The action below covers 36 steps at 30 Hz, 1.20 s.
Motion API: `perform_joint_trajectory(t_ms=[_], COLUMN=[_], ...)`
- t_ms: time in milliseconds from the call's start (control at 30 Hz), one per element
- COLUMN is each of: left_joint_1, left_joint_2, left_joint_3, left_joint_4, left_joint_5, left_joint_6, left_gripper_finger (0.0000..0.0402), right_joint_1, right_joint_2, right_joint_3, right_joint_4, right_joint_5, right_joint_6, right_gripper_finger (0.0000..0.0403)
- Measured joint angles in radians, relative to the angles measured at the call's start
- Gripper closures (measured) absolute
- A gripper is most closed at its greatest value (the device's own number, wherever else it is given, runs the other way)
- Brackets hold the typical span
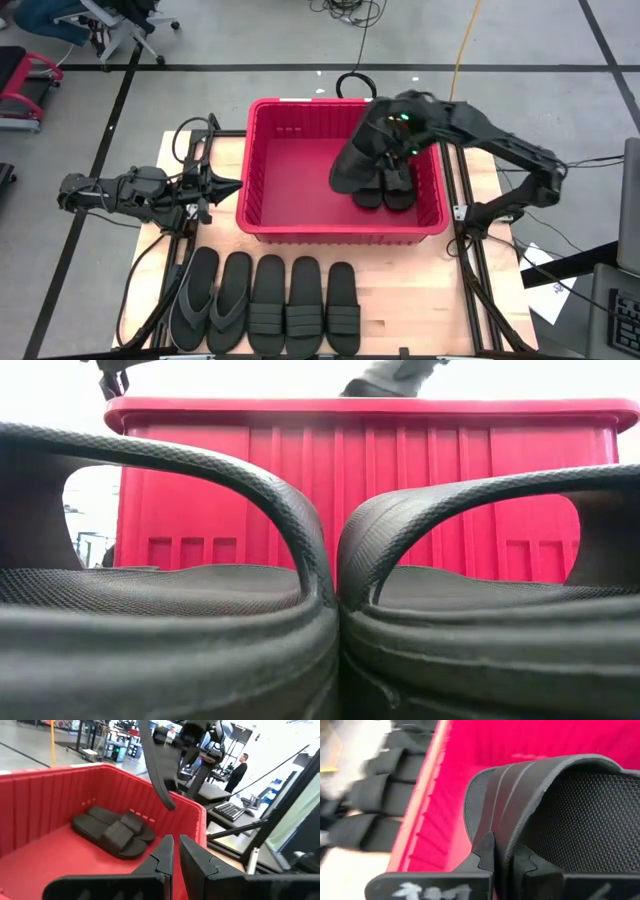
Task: Pick and place slides into bin
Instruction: Put the black slipper into the red bin
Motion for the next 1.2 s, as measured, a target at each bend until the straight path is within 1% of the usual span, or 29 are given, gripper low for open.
perform_joint_trajectory(t_ms=[67, 100, 200, 333, 467, 567, 767, 933, 1033, 1200], left_joint_1=[0.000, 0.000, 0.000, 0.000, 0.000, 0.000, 0.000, 0.000, 0.000, 0.000], left_joint_2=[0.000, 0.000, 0.014, 0.043, 0.067, 0.072, 0.064, 0.064, 0.064, 0.064], left_joint_3=[0.000, 0.000, 0.000, 0.000, 0.000, 0.000, 0.000, 0.000, 0.000, 0.000], left_joint_4=[0.000, 0.000, 0.001, -0.013, -0.049, -0.078, -0.076, -0.075, -0.076, -0.075], left_joint_5=[-0.006, -0.013, -0.039, -0.038, -0.038, -0.038, -0.038, -0.040, -0.079, -0.098], left_joint_6=[0.033, 0.048, 0.074, 0.126, 0.192, 0.205, 0.174, 0.165, 0.156, 0.129], left_gripper_finger=[0.0376, 0.0376, 0.0376, 0.0376, 0.0376, 0.0376, 0.0376, 0.0376, 0.0376, 0.0376], right_joint_1=[-0.043, -0.060, -0.096, -0.122, -0.132, -0.137, -0.140, -0.135, -0.126, -0.124], right_joint_2=[0.053, 0.079, 0.164, 0.271, 0.360, 0.412, 0.484, 0.514, 0.525, 0.555], right_joint_3=[0.000, 0.000, 0.000, 0.000, -0.001, -0.002, -0.002, -0.002, -0.002, -0.002], right_joint_4=[-0.005, 0.007, 0.080, 0.148, 0.137, 0.089, 0.013, 0.029, 0.045, 0.105], right_joint_5=[-0.083, -0.095, -0.094, -0.097, -0.100, -0.099, -0.100, -0.111, -0.162, -0.171], right_joint_6=[-0.042, -0.056, -0.073, -0.058, -0.083, -0.162, -0.318, -0.410, -0.479, -0.510], right_gripper_finger=[0.0399, 0.0399, 0.0399, 0.0399, 0.0399, 0.0399, 0.0399, 0.0399, 0.0399, 0.0399])
